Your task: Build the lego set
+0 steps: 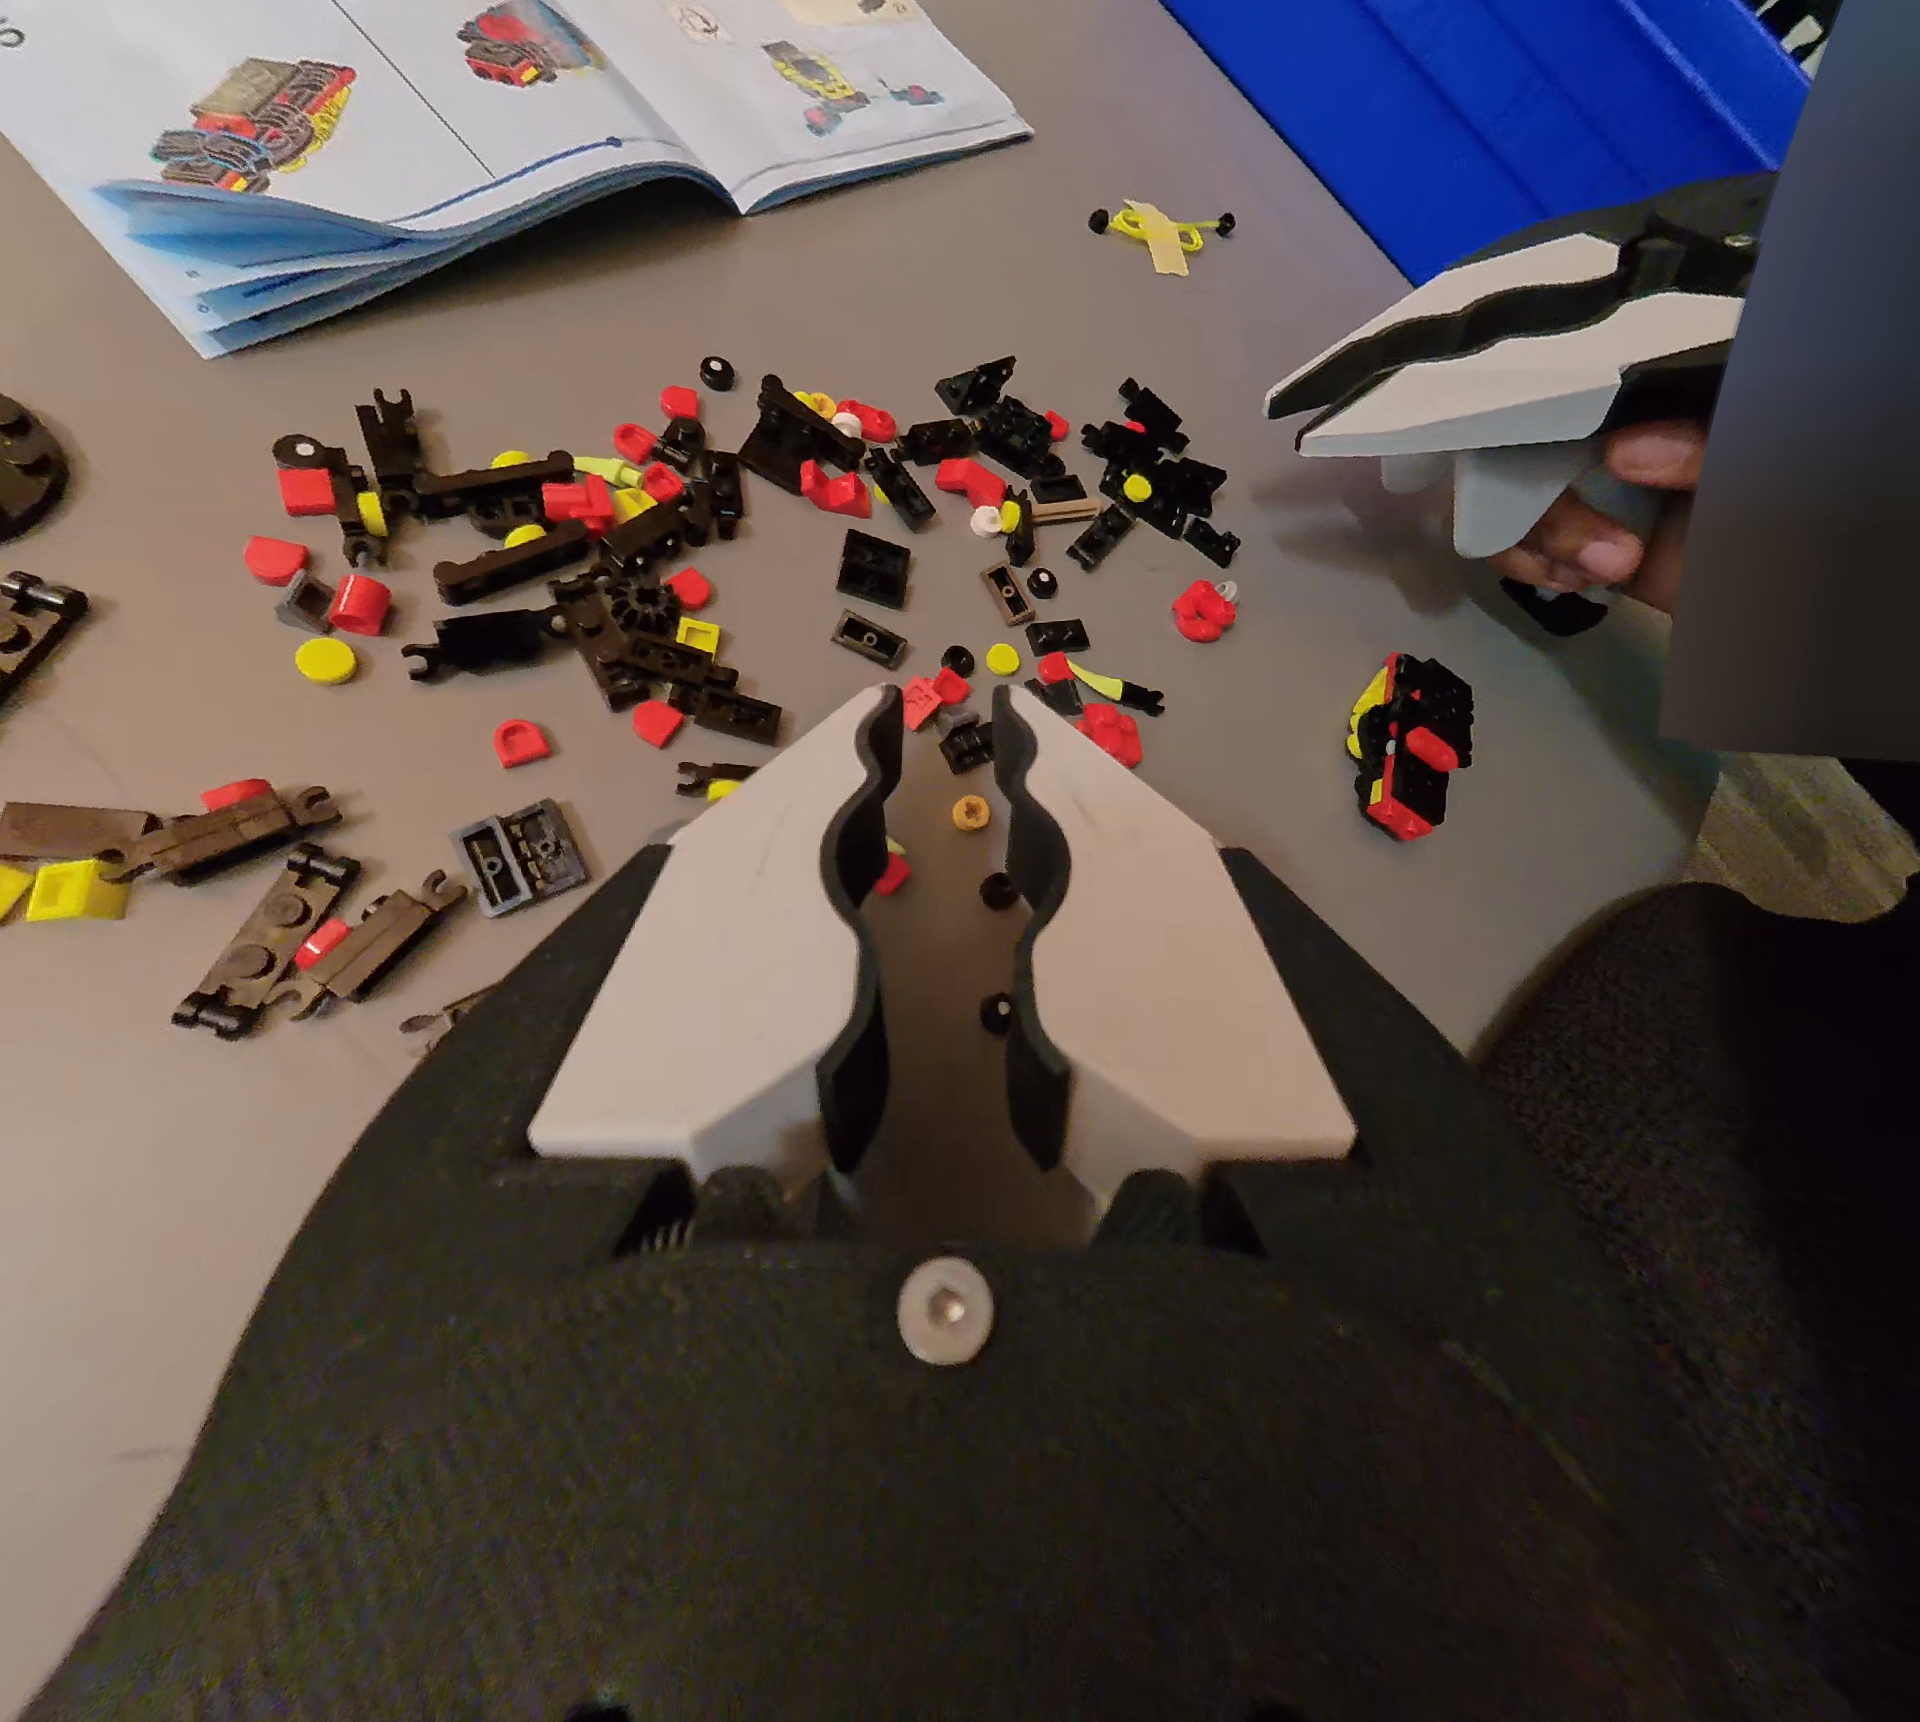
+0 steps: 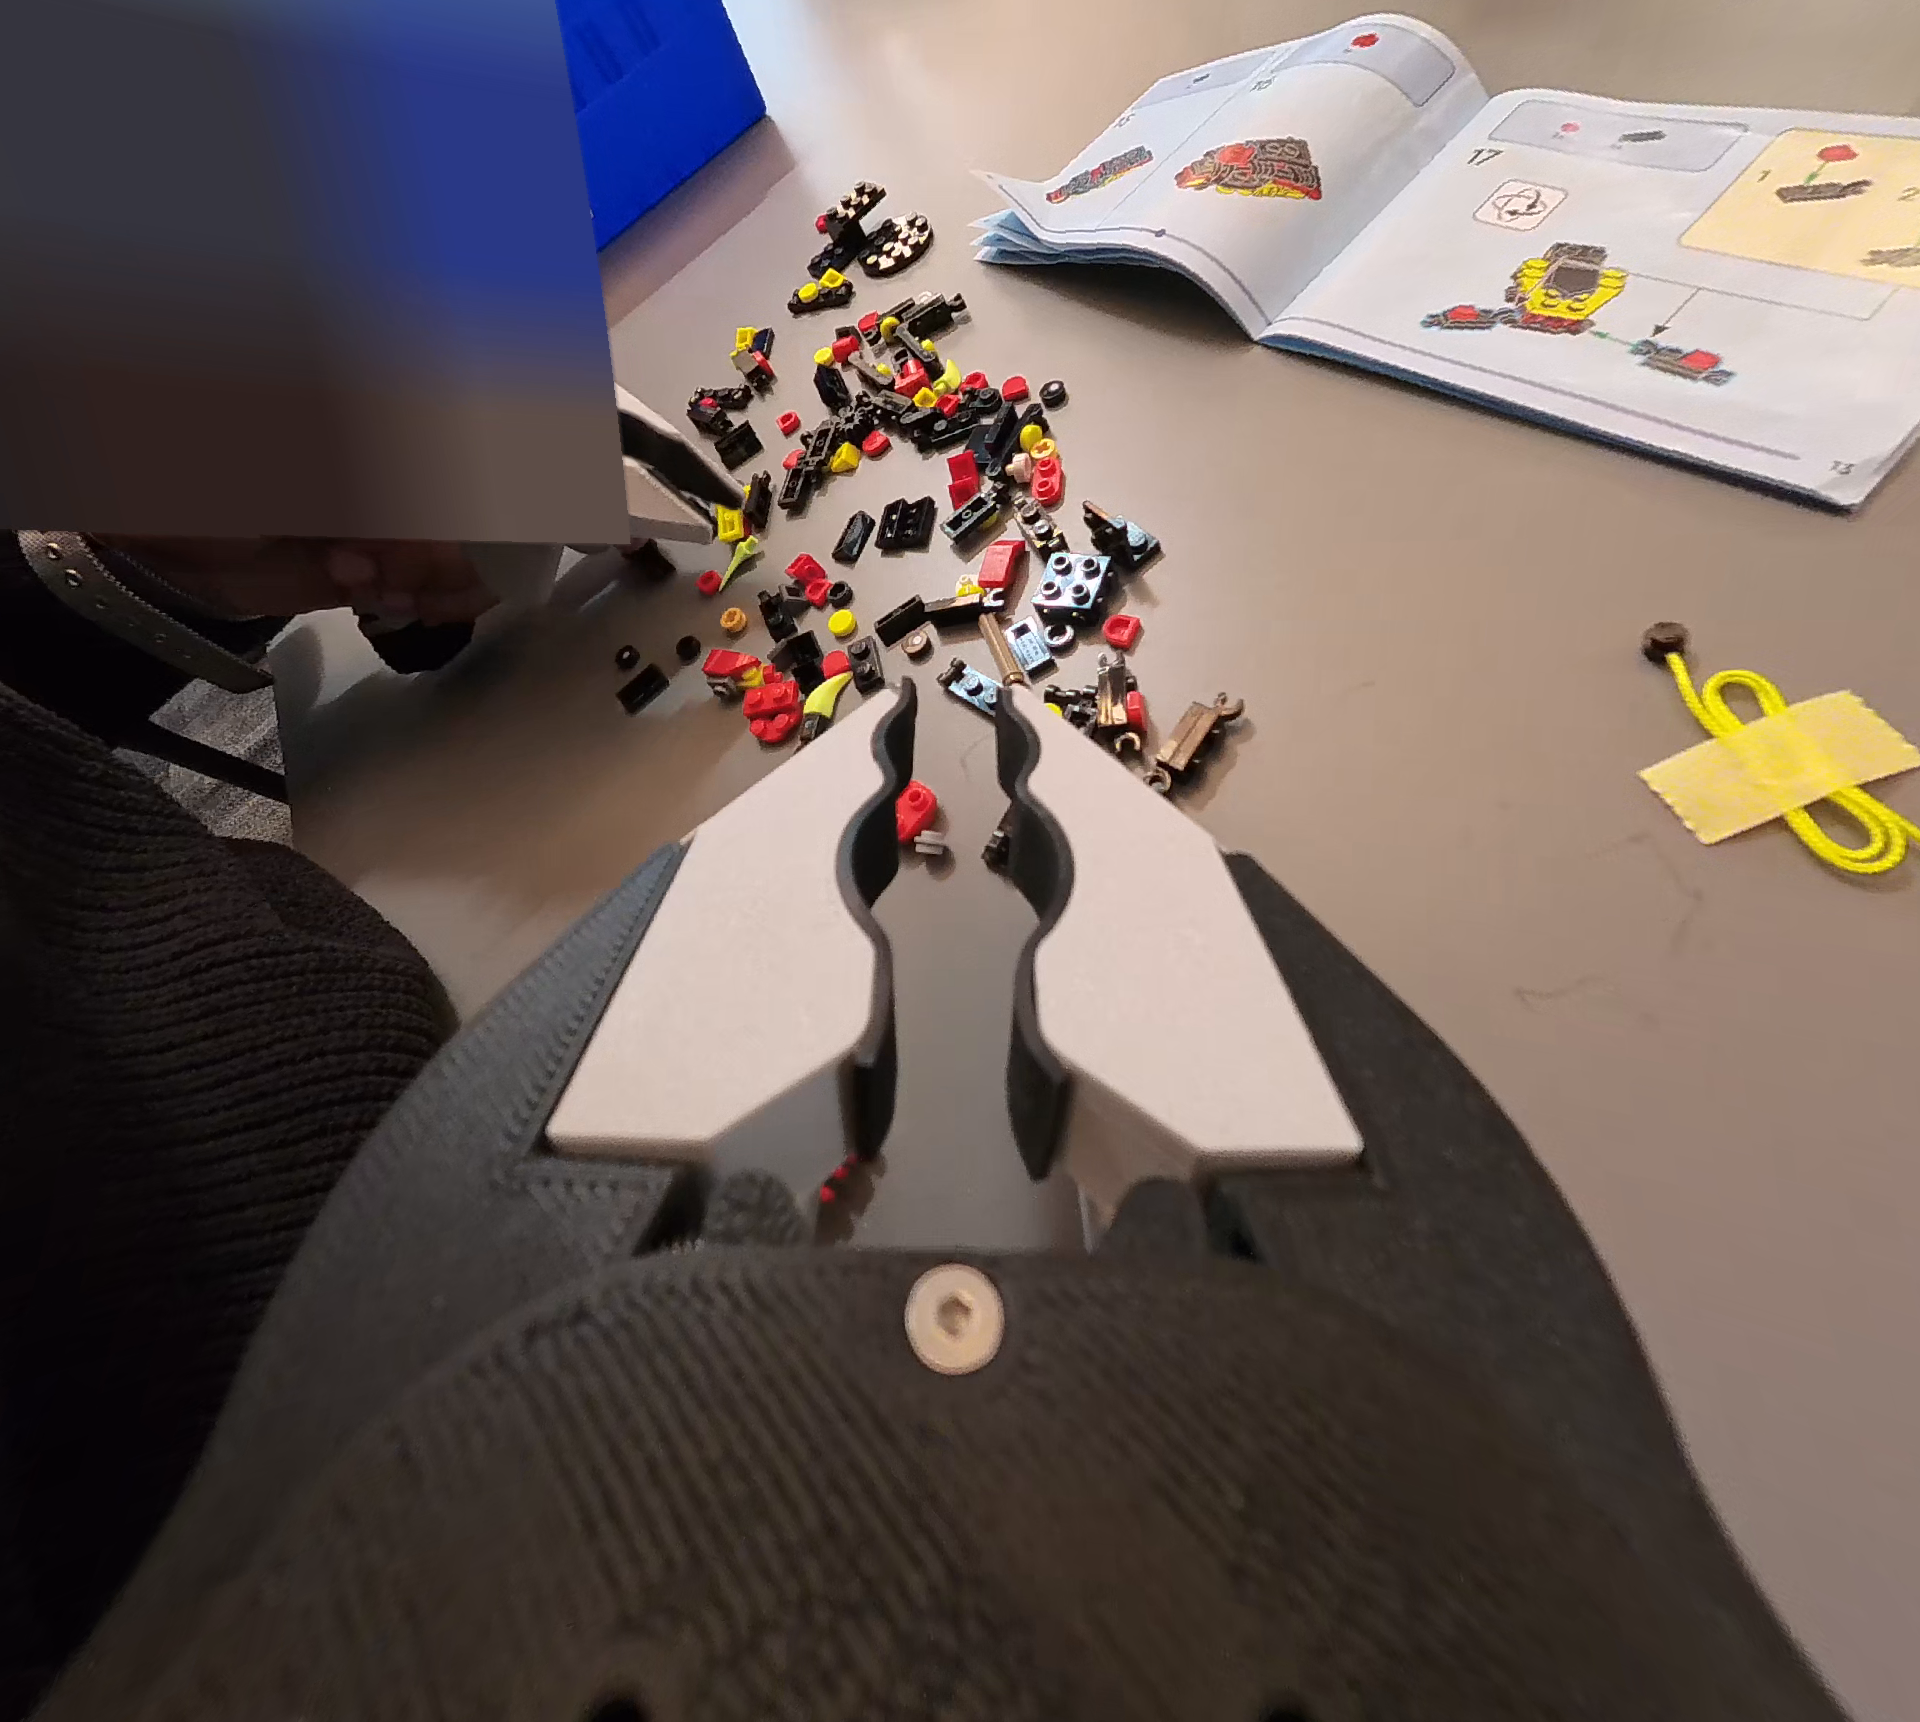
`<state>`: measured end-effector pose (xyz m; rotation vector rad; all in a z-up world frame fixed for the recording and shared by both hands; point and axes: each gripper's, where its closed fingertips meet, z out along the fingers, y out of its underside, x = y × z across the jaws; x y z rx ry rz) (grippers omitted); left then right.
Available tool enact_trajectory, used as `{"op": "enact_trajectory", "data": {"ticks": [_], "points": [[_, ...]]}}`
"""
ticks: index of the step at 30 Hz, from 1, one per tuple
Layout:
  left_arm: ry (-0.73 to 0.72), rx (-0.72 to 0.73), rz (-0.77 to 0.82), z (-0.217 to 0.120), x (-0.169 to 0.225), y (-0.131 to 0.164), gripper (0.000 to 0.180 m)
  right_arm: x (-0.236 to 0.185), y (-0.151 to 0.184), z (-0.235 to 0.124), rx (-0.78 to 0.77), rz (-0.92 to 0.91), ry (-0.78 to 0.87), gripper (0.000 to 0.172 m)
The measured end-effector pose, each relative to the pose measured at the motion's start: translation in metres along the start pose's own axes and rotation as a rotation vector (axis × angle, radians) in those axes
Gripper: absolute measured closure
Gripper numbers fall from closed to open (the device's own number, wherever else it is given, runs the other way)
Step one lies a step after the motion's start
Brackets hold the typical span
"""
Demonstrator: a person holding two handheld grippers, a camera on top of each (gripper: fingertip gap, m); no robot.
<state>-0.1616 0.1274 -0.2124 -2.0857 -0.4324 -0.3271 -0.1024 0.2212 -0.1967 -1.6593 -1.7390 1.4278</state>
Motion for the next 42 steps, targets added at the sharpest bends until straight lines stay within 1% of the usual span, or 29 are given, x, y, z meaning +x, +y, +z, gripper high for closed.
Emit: {"op": "enact_trajectory", "data": {"ticks": [7,10,11,13,15,18,21,23,26,28,30,33,36,38,42], "points": [[-0.040,0.031,-0.012,-0.003,-0.010,-0.007,0.161,0.000,0.000,0.000,0.000,0.000,0.000,0.159],[-0.138,0.076,0.009,-0.009,-0.029,-0.018,0.156,0.001,0.000,0.000,-0.001,0.002,0.001,0.159],[-0.180,0.076,0.009,-0.011,-0.036,-0.021,0.155,0.001,0.000,0.000,-0.001,0.003,0.002,0.159],[-0.176,0.021,0.020,-0.012,-0.039,-0.023,0.152,0.003,0.001,0.000,-0.003,0.004,0.005,0.159],[-0.222,0.015,0.039,-0.014,-0.051,-0.032,0.155,0.004,0.001,0.000,-0.004,0.005,0.010,0.159],[-0.254,0.017,0.073,-0.012,-0.067,-0.044,0.166,0.004,0.001,0.000,-0.002,0.003,0.015,0.159],[-0.257,-0.029,0.091,-0.001,-0.077,-0.044,0.169,0.006,0.003,0.002,-0.011,0.008,0.016,0.159],[-0.295,-0.075,0.101,0.005,-0.085,-0.041,0.170,0.006,0.004,0.003,-0.017,0.009,0.017,0.159],[-0.303,-0.120,0.091,0.014,-0.089,-0.037,0.175,0.006,0.003,0.003,-0.013,0.011,0.016,0.159],[-0.299,-0.142,0.081,0.017,-0.090,-0.033,0.176,0.007,0.003,0.002,-0.009,0.014,0.017,0.159],[-0.287,-0.159,0.076,0.018,-0.089,-0.029,0.172,0.008,0.002,0.002,-0.003,0.023,0.014,0.159],[-0.285,-0.175,0.076,0.021,-0.089,-0.027,0.157,0.007,0.001,0.001,0.003,0.035,0.005,0.159],[-0.278,-0.175,0.076,0.025,-0.088,-0.028,0.156,0.006,0.000,0.001,0.006,0.036,0.001,0.159],[-0.278,-0.173,0.078,0.026,-0.088,-0.029,0.160,0.006,0.001,0.001,0.005,0.037,0.000,0.159],[-0.287,-0.187,0.082,0.026,-0.091,-0.026,0.175,0.006,0.000,0.000,0.009,0.038,-0.001,0.159]]}}
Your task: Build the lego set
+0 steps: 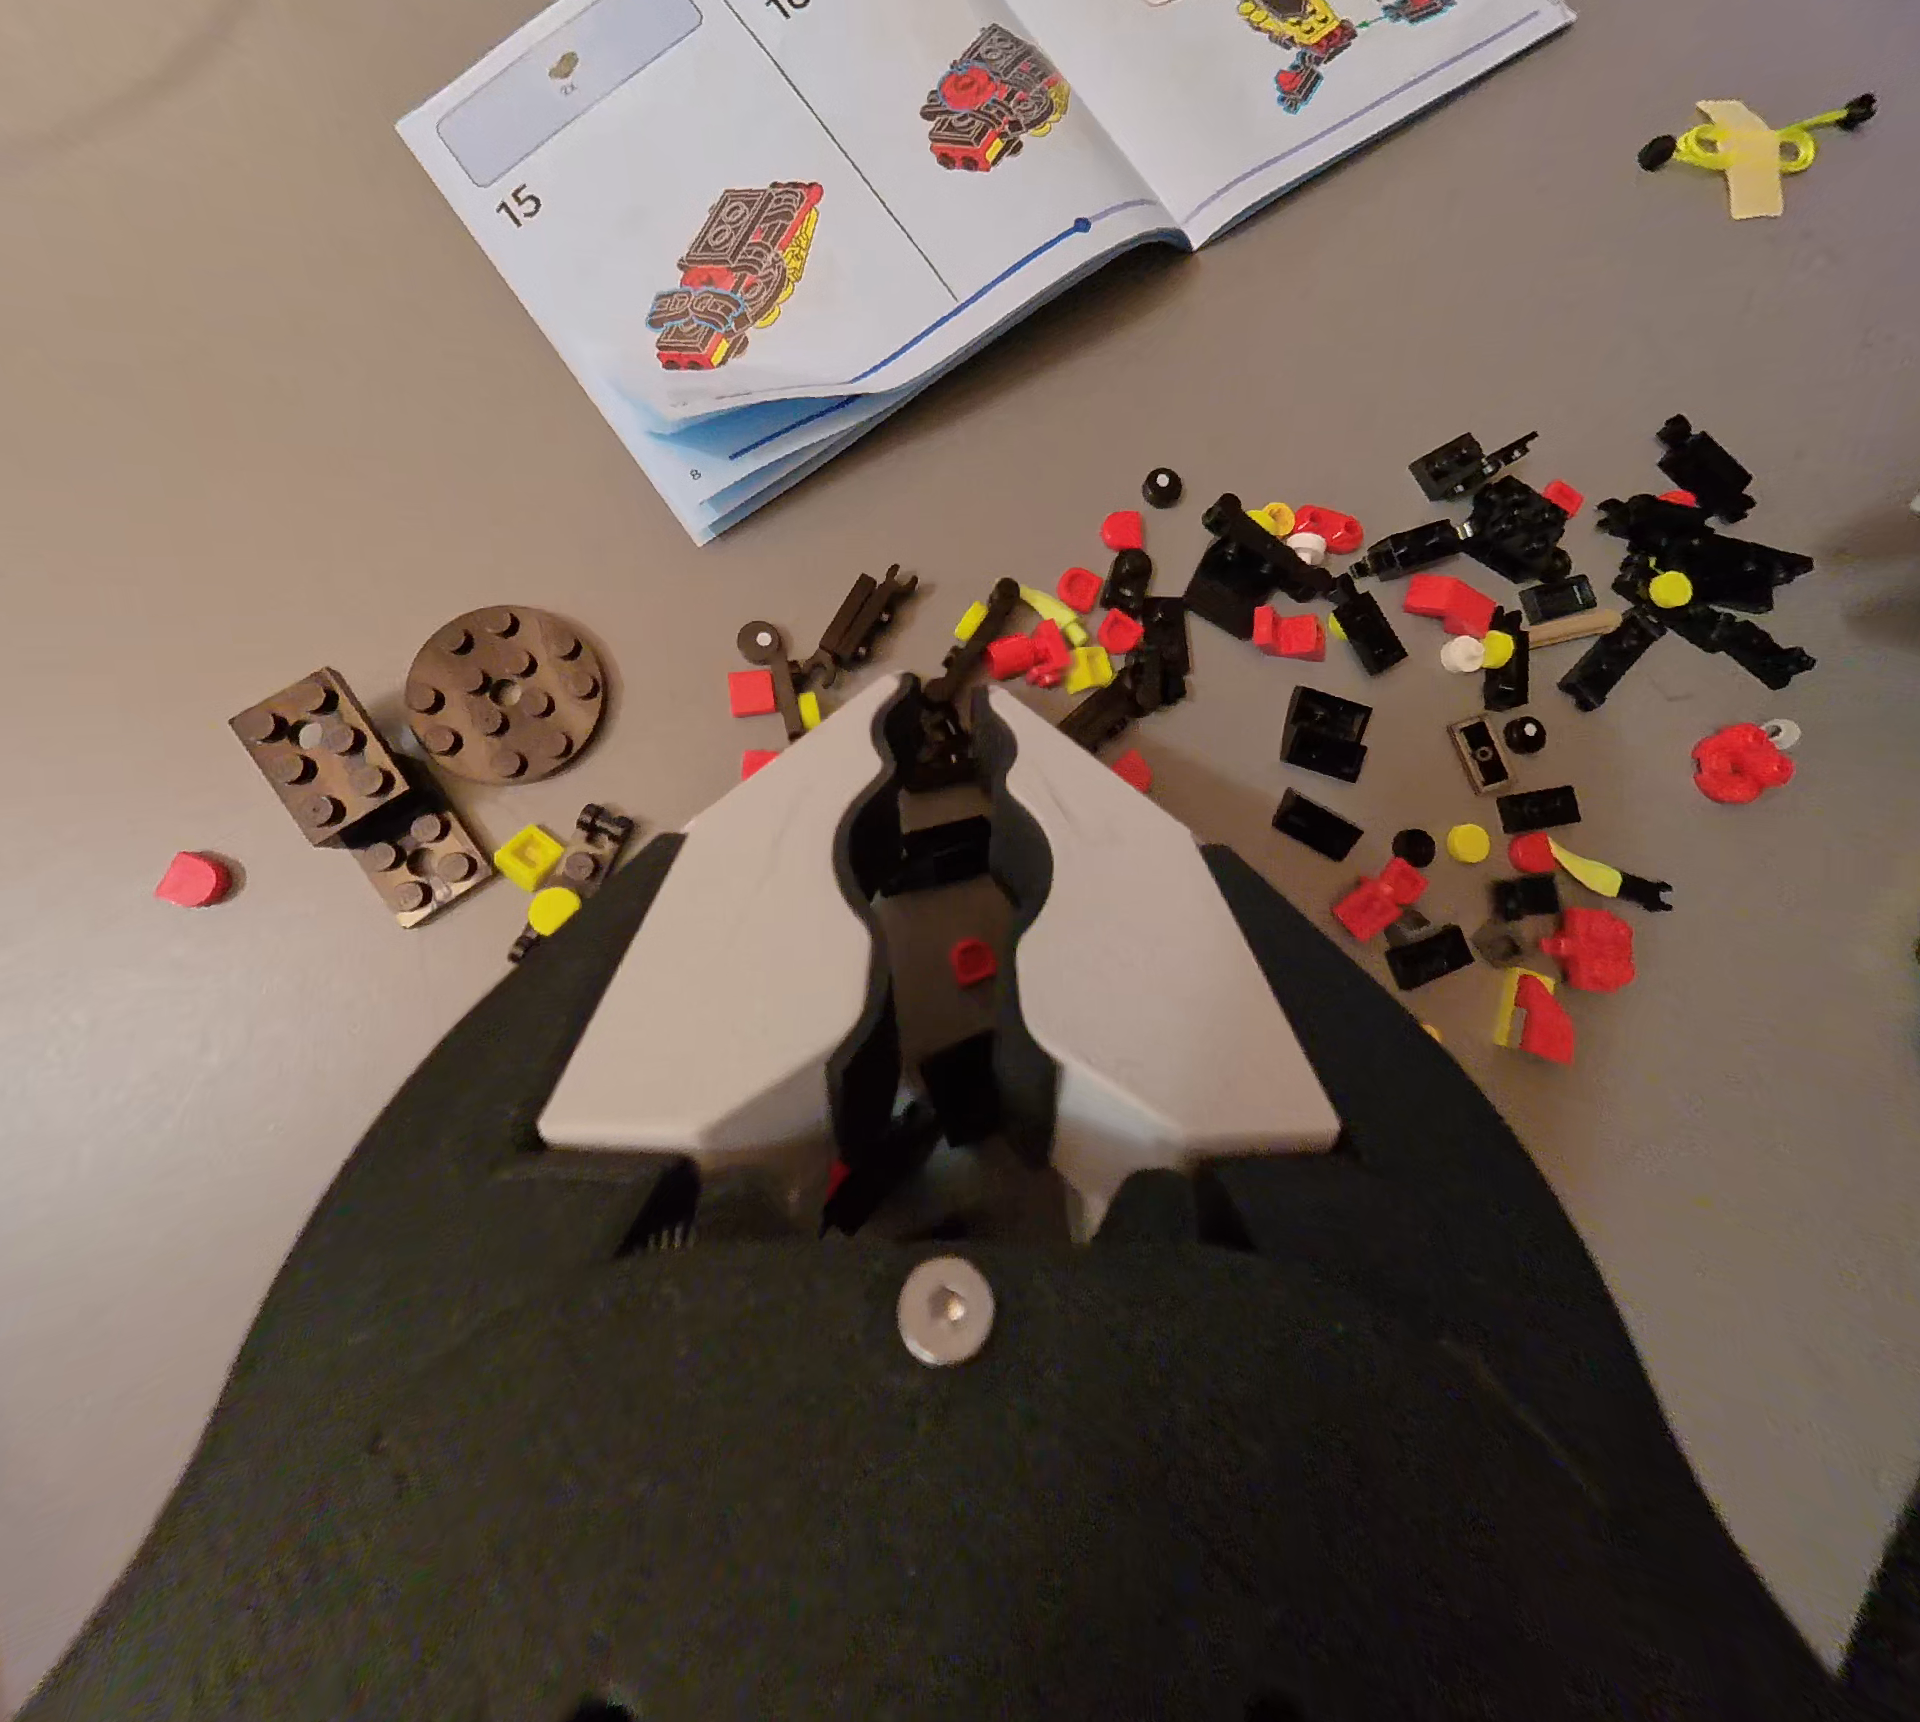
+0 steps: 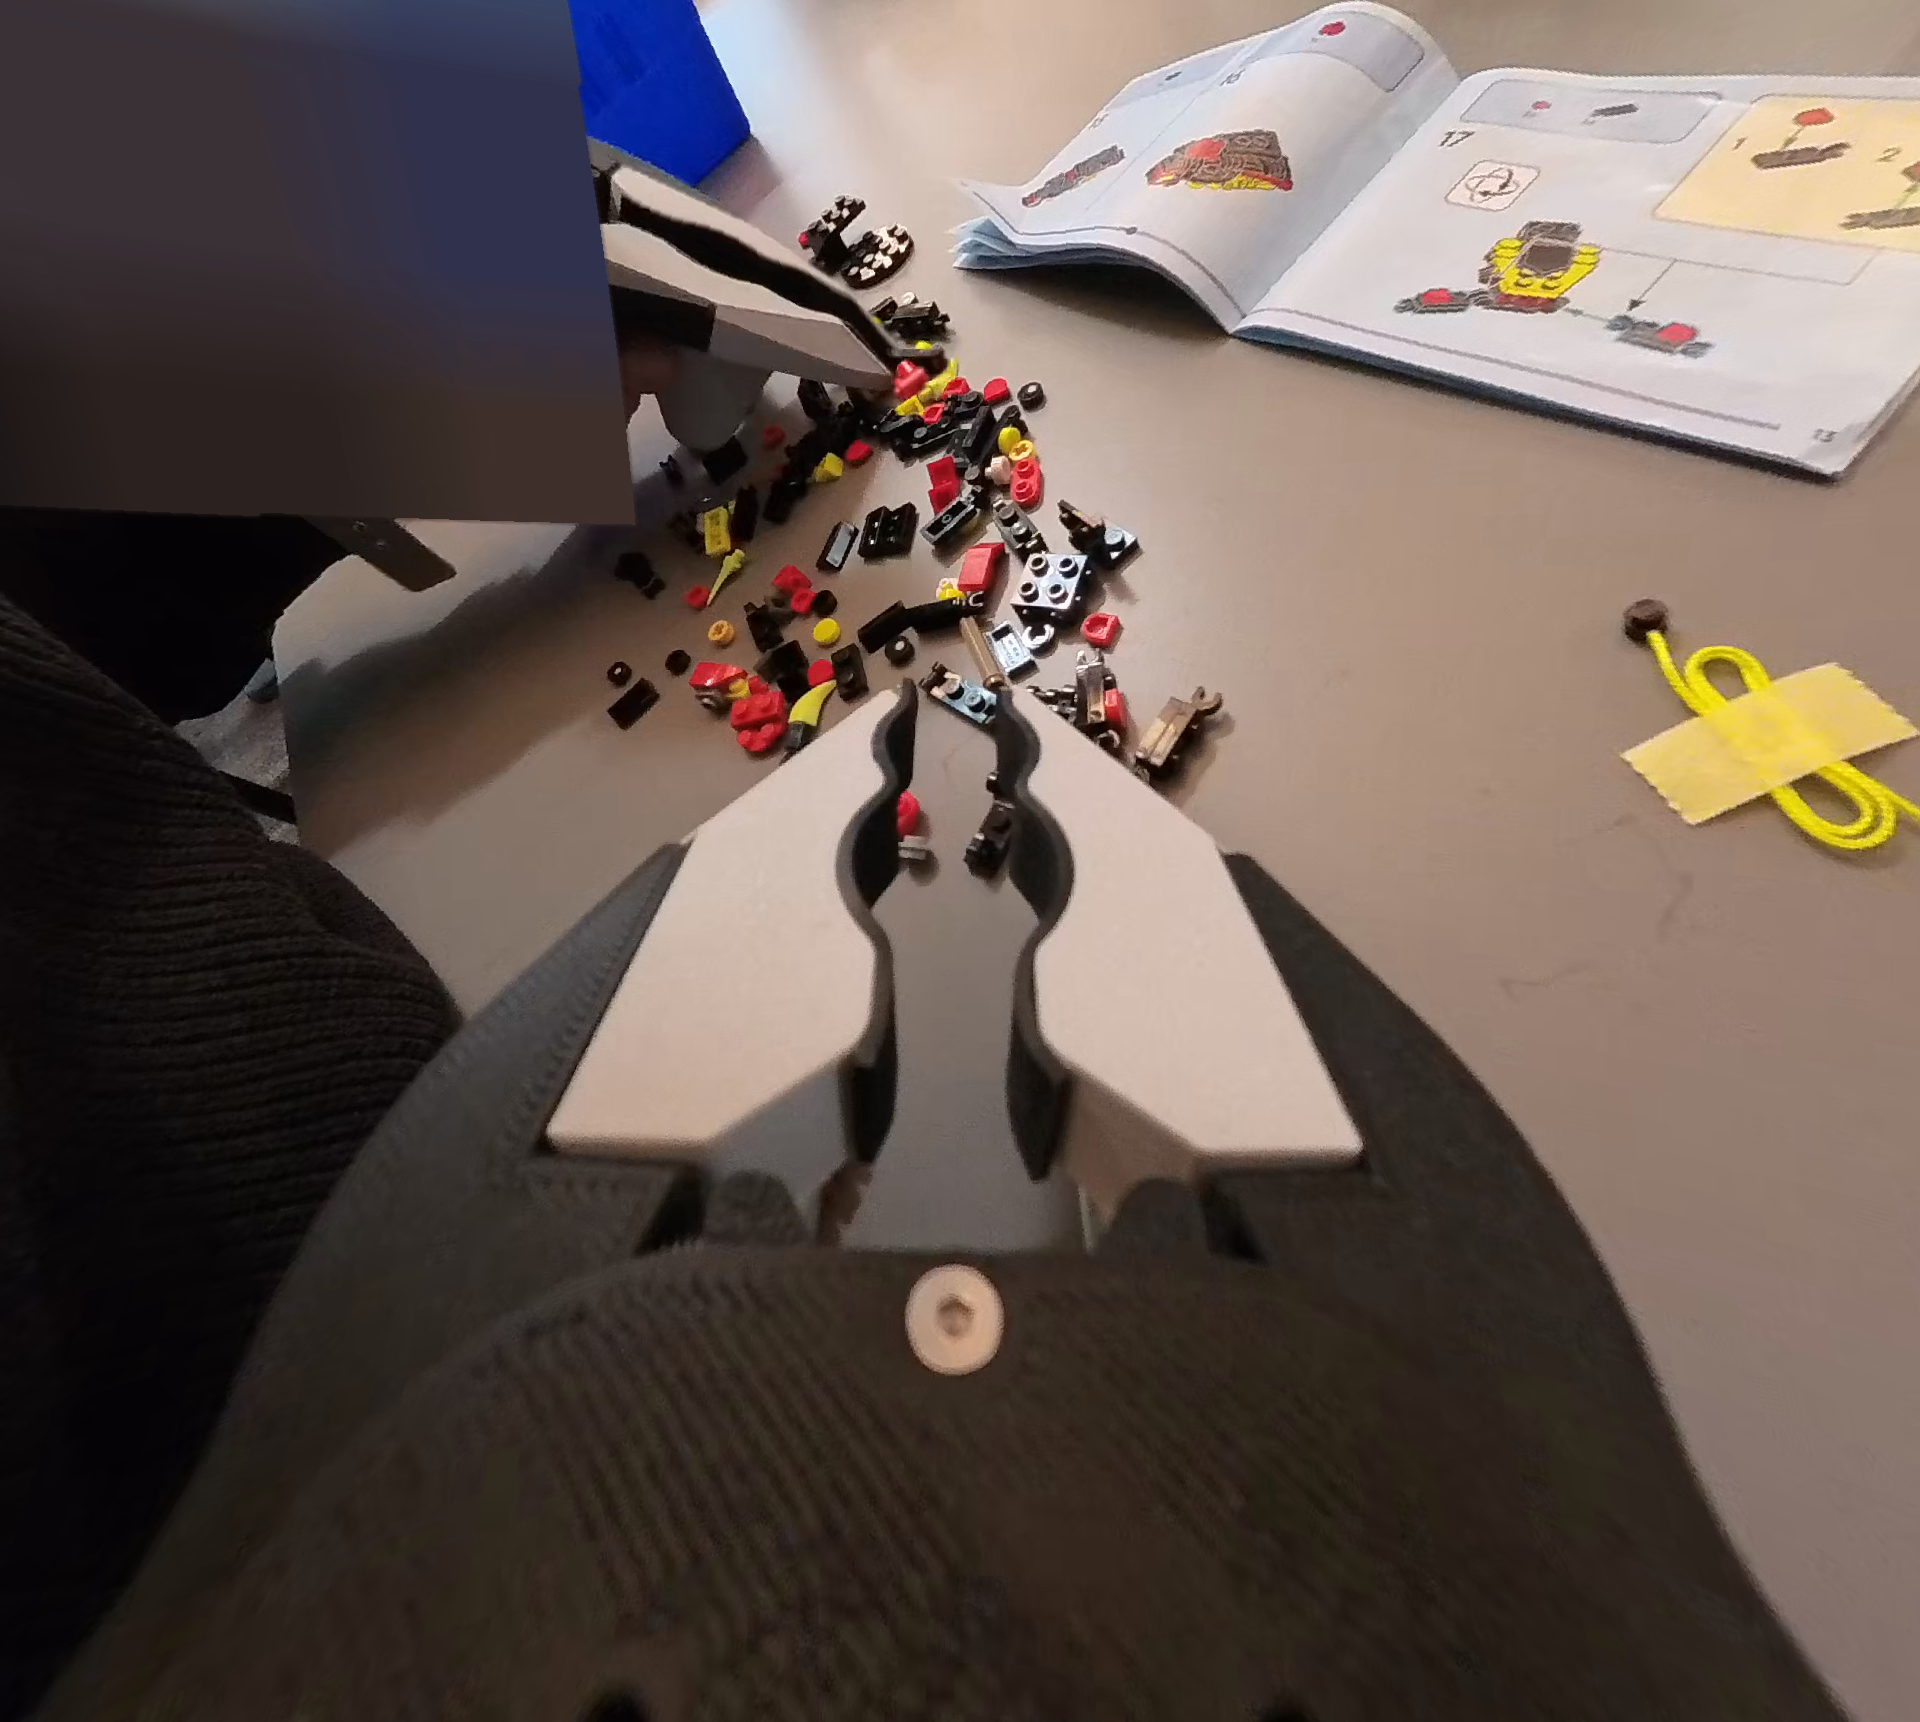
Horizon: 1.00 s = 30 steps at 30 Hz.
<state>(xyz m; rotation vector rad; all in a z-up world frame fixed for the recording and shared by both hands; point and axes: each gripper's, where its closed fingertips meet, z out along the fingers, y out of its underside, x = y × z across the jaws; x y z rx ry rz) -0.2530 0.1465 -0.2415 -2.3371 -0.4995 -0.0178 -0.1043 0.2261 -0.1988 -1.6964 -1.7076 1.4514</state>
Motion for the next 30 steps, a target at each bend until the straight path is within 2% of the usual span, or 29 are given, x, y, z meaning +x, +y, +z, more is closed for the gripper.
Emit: {"op": "enact_trajectory", "data": {"ticks": [2,12,16,18,30], "points": [[0.010,-0.001,-0.008,-0.002,0.000,0.001,0.180,0.000,0.000,-0.001,0.001,-0.002,0.002,0.159],[0.019,0.113,-0.009,-0.023,-0.005,-0.013,0.180,0.000,-0.002,-0.003,0.009,-0.006,0.006,0.159],[0.057,0.049,-0.003,-0.016,-0.004,0.000,0.162,0.000,-0.001,-0.002,0.010,-0.009,0.003,0.159],[0.045,0.028,0.018,-0.011,-0.005,0.004,0.159,-0.001,-0.002,-0.002,0.007,-0.012,0.002,0.159],[0.066,-0.006,0.011,-0.009,-0.003,0.010,0.177,0.000,-0.003,-0.001,0.013,-0.002,0.002,0.159]]}}
